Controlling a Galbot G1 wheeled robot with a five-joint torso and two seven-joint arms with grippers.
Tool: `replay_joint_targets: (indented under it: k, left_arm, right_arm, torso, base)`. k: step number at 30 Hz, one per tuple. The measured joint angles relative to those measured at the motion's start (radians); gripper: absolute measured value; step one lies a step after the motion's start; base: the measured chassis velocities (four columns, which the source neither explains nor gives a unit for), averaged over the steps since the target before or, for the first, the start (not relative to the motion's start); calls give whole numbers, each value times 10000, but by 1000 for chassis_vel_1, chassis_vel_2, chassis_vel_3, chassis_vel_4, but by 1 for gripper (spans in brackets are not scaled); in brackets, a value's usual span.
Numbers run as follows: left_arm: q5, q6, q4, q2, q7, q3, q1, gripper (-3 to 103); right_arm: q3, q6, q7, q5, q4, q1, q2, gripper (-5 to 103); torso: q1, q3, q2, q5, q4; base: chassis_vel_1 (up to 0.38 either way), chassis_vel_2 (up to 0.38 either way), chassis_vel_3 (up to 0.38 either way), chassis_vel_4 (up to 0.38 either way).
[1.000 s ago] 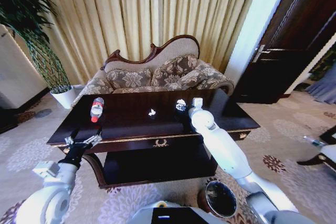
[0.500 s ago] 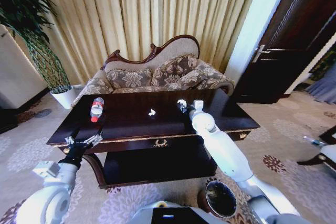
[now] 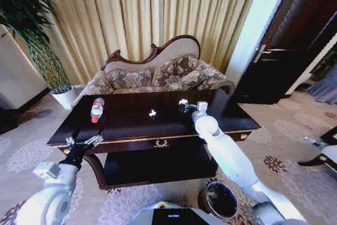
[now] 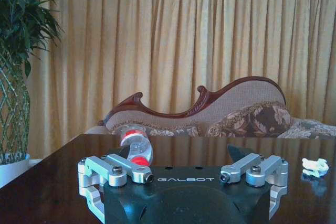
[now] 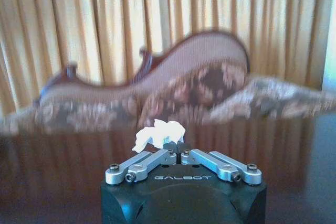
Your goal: Move to the front of the table and place the trash on the table into the trash bin.
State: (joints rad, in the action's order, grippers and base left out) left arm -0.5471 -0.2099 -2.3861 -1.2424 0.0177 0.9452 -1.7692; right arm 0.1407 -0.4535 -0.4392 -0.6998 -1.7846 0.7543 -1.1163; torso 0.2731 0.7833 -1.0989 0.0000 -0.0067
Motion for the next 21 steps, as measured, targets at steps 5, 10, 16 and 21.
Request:
replay_joint_targets:
  k: [5, 10, 16, 21]
  left_arm:
    - [-99, 27, 52, 33, -30, 72, 45, 100]
    - [-125, 27, 81, 74, -31, 81, 84, 100]
    - [-220, -38, 138, 268, -102, 21, 209, 100]
    - [-311, -80, 140, 410, -116, 50, 216, 100]
  right_arm:
    - [1322, 1472, 1010, 719, -946, 1457, 287, 0]
    - [1968, 1667, 1300, 717, -1556, 2128, 428, 0]
    - [2940, 1651, 1561, 1117, -3029, 3915, 404, 0]
    - [3247, 1543, 1656, 1700, -3471, 4964, 352, 0]
  torso:
    - [0, 0, 0, 1, -7]
    - [-1, -1, -1, 0, -6]
    - [-1, -1, 0, 0, -1]
    - [0, -1, 0, 0, -5]
  base:
    - [0, 0, 0, 0]
    - [0, 0, 0, 0]
    - [0, 0, 0, 0]
    - [0, 0, 0, 0]
